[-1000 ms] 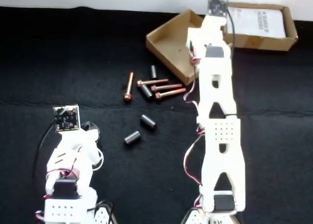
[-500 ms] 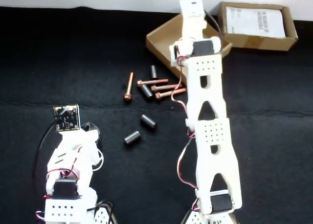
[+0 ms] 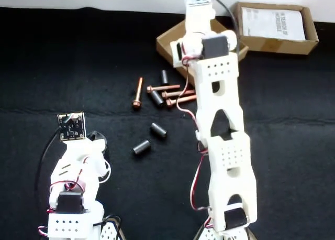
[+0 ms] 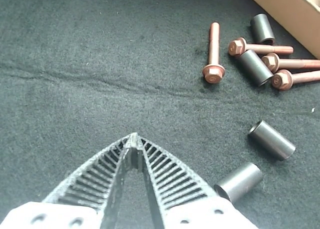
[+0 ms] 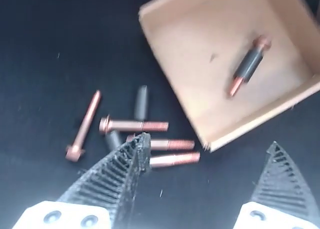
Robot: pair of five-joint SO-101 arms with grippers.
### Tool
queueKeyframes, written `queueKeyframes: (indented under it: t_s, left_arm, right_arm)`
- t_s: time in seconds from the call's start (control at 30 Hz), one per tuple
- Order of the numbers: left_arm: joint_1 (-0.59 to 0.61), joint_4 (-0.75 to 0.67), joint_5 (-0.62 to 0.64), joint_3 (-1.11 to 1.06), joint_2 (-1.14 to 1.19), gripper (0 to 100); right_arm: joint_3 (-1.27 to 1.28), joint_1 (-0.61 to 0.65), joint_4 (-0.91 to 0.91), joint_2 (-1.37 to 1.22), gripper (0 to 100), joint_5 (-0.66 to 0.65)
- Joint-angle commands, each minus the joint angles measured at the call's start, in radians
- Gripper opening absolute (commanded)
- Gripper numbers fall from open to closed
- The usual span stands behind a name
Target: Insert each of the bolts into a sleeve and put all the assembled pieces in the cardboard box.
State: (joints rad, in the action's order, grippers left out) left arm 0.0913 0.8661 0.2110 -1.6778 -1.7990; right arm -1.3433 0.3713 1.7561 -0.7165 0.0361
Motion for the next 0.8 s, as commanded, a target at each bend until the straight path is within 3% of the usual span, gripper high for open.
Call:
queueKeyframes:
  t_s: [0.0,0.17,0.3,0.5,0.77]
  left_arm:
    - [0.013,0.005,-0.003,-0.018,-0.004,1]
    - [0.013,0.005,-0.003,-0.018,-0.004,1]
    - [0.013,0.005,-0.003,-0.018,-0.004,1]
    - [0.013,0.005,-0.003,-0.018,-0.004,1]
    - [0.013,0.005,-0.003,-0.018,-0.004,1]
  right_arm:
    - [0.315,0.045,0.008,0.254,32.9,-0.014]
    - [0.659,0.102,0.007,0.44,32.9,-0.029]
    - [0.825,0.134,0.007,0.495,32.9,-0.232]
    - [0.92,0.14,0.005,0.498,32.9,-0.319]
    - [1.021,0.17,-0.071,0.495,32.9,-0.606]
